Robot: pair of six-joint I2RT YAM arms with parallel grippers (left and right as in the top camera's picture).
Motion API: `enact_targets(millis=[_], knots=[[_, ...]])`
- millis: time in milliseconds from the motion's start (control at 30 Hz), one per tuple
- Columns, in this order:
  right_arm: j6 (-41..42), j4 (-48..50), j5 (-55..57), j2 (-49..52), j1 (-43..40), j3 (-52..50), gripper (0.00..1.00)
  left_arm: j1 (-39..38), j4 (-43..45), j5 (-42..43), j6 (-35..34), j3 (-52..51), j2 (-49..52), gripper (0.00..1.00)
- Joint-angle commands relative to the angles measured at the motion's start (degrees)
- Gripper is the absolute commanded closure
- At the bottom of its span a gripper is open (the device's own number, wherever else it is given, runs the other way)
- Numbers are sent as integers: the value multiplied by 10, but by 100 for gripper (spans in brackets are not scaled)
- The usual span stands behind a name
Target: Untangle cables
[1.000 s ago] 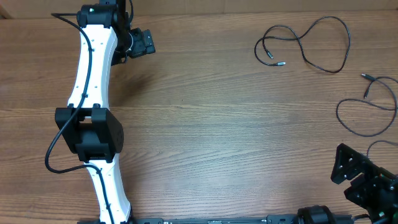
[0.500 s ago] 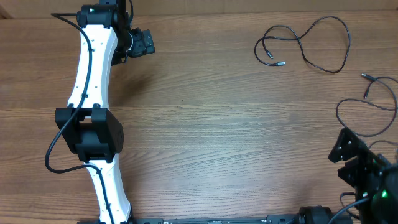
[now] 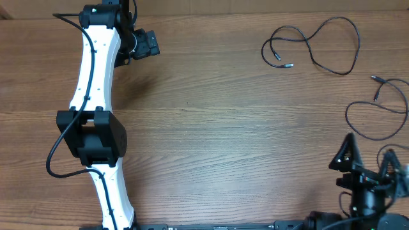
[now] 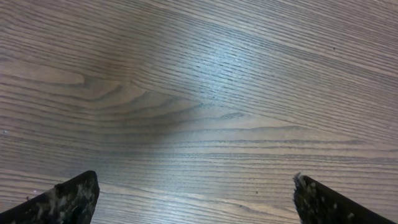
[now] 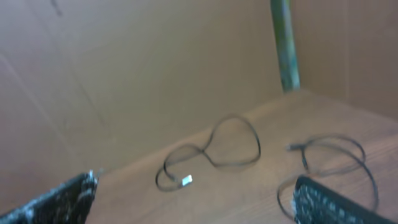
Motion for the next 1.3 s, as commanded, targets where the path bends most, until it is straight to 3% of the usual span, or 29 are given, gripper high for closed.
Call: enact_targets(millis=[0,500,967,1267], knots=[[-19,28,-21,-29,-4,-53,0,-1,2,-4,11,10,2,0],[-17,270,-63,-28,14,-255,0,-1,2,-4,11,10,2,0],[-17,346,-65,-29,15,-355,0,-1,2,-4,11,10,2,0],[-22,339,-65,-29,15,-358,0,-1,2,-4,11,10,2,0]])
